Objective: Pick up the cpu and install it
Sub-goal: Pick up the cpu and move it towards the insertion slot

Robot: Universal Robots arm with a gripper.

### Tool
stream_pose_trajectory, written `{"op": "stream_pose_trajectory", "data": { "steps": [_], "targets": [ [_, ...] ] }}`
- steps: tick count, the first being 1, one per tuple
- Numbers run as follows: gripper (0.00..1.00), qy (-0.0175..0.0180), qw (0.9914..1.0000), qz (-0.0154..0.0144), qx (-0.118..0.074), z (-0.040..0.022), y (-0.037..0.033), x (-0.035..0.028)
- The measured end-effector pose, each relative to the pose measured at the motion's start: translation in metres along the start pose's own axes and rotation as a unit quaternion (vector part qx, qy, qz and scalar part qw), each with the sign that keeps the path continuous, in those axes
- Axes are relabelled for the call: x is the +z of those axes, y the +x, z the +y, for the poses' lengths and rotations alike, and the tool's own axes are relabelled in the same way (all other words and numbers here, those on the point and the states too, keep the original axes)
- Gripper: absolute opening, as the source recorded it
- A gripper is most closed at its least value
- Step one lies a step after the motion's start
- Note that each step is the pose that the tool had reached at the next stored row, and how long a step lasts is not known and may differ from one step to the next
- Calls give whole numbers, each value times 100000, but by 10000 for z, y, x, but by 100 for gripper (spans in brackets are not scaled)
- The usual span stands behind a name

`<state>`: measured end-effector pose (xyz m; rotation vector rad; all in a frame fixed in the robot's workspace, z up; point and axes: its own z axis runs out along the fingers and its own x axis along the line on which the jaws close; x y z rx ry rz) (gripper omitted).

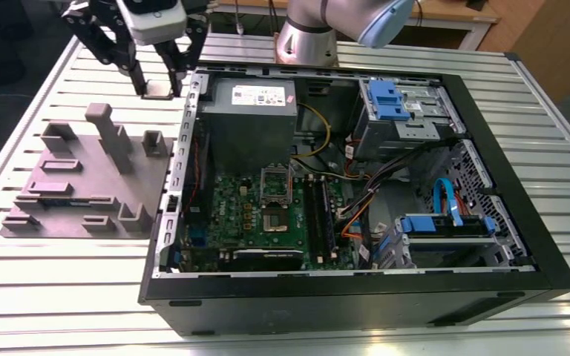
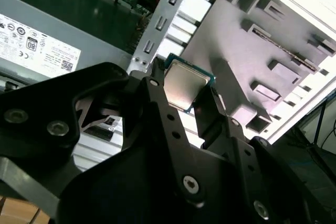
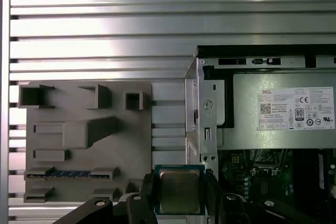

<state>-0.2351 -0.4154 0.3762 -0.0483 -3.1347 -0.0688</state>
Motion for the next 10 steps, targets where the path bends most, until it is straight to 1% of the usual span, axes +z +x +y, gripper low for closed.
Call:
{"op": "stream_pose_trajectory", "data": {
  "steps": [3,5,7,10],
  "targets": [
    [47,1,100000,21,-2,3,-119,3],
    [47,-12,100000,20,-5,-3,-156,11],
    [47,-6,100000,39,0,-52,-164,13],
    [47,-6,100000,39,0,-152,-167,13]
  ]
}}
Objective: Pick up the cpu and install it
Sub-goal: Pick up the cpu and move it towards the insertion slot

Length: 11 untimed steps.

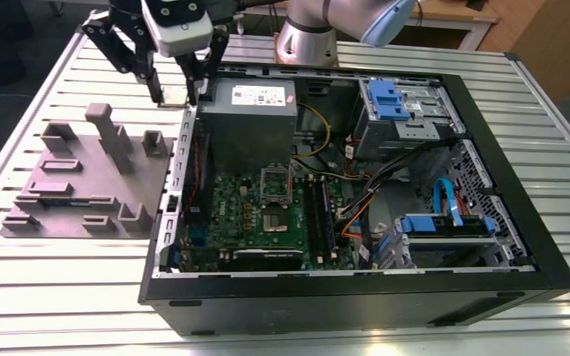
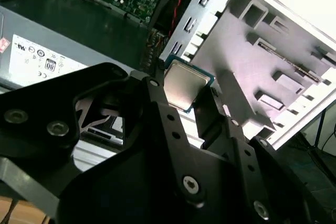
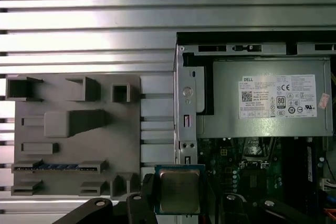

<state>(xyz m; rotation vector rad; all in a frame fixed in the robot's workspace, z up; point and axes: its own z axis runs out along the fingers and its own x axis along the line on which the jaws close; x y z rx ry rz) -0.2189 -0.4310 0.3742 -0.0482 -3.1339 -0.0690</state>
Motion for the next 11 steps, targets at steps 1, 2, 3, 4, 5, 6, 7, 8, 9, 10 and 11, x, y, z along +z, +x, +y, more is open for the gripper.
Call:
{"op": "stream_pose_trajectory", "data": {
  "steps": [1,2,3,4,5,6,7,8,9,10,11],
  "targets": [
    [47,3,100000,2,2,-34,-1,0],
    [47,-5,100000,-2,-1,-65,-2,0],
    [47,-5,100000,5,2,-90,-6,0],
    [47,-2,100000,20,7,-107,-14,0],
    [47,0,100000,46,14,-118,-28,0],
    [47,-1,100000,67,18,-123,-48,0],
    [47,0,100000,85,19,-126,-70,1],
    [47,6,100000,117,18,-129,-96,1],
    [47,6,100000,158,18,-130,-127,2],
    [47,11,100000,215,25,-130,-163,3],
    [47,10,100000,285,30,-129,-205,4]
  ]
}}
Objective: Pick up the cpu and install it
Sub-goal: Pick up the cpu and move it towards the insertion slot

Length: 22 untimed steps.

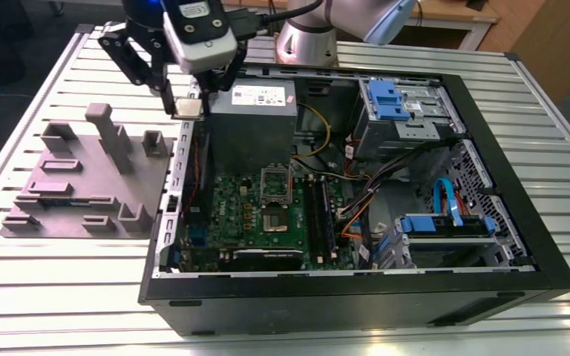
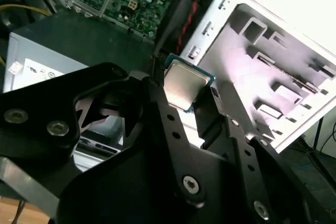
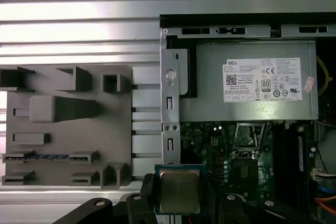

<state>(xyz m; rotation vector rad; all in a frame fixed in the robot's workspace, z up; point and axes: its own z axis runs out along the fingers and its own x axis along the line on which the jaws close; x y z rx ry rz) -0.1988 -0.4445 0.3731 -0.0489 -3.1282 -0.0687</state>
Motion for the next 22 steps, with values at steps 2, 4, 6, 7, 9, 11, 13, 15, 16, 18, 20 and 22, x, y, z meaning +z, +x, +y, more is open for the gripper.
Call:
{"op": "stream_pose_trajectory", "data": {
  "steps": [2,4,6,7,9,11,13,15,16,18,20,22],
  "targets": [
    [47,2,100000,178,0,2,-92,1],
    [47,7,99999,360,15,5,-180,2],
    [47,16,99999,544,18,7,-270,3],
    [47,21,99998,642,23,8,-318,3],
    [47,22,99997,822,37,11,-400,4],
    [47,26,99995,1002,41,13,-484,5],
    [47,39,99993,1199,52,15,-572,5],
    [47,37,99991,1327,54,16,-644,8],
    [47,35,99991,1349,58,10,-664,11],
    [47,36,99991,1367,89,-22,-678,15],
    [47,38,99990,1373,191,-69,-680,17],
    [47,28,99990,1367,299,-106,-684,22]
  ]
}}
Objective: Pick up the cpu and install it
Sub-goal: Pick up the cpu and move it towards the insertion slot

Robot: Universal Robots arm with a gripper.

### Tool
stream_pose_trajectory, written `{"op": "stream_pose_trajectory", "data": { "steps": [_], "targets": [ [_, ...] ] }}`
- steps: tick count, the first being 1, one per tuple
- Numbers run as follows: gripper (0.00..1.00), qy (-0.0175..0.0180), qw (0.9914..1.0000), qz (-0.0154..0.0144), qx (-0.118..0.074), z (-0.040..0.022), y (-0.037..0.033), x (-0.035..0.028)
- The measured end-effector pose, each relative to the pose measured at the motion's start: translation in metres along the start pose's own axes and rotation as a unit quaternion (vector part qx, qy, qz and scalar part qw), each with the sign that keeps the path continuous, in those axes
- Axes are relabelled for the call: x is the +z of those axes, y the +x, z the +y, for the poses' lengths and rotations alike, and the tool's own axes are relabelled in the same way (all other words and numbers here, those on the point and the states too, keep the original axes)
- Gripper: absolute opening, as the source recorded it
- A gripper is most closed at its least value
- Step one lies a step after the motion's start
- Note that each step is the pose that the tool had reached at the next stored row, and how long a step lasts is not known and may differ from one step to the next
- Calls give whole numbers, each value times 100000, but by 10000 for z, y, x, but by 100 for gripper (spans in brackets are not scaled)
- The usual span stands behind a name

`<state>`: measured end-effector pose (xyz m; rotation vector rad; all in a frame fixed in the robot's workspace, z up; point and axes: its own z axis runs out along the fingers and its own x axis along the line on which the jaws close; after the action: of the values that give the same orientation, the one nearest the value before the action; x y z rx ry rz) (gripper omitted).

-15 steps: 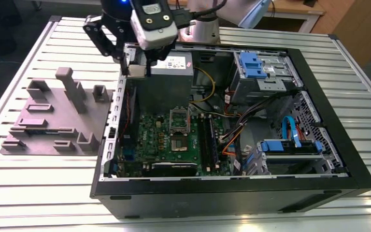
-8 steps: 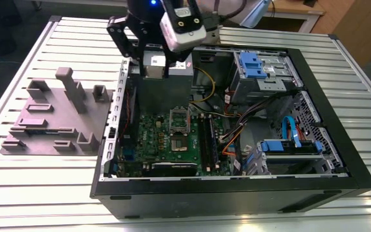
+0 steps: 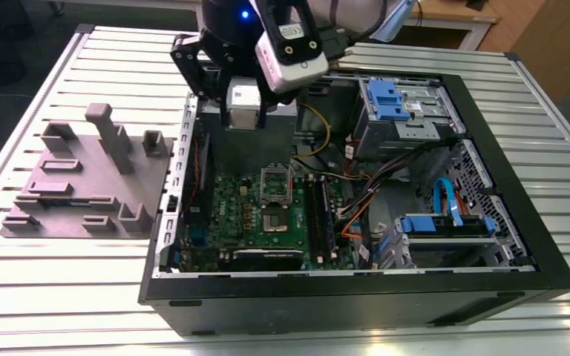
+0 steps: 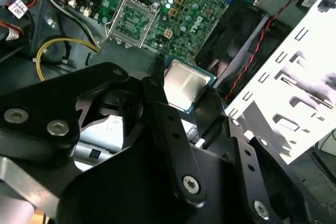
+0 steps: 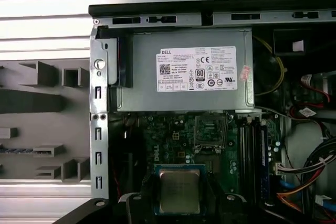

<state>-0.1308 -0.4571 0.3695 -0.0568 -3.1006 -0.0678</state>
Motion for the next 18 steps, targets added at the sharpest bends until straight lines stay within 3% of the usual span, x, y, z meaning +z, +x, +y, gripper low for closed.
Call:
{"op": "stream_pose_trajectory", "data": {
  "steps": [3,12,16,18],
  "targets": [
    [47,11,100000,39,33,-12,-62,13],
    [47,6,100000,150,38,-1,-422,48],
    [47,13,100000,154,35,3,-546,50],
    [47,7,100000,152,31,3,-577,51]
  ]
}}
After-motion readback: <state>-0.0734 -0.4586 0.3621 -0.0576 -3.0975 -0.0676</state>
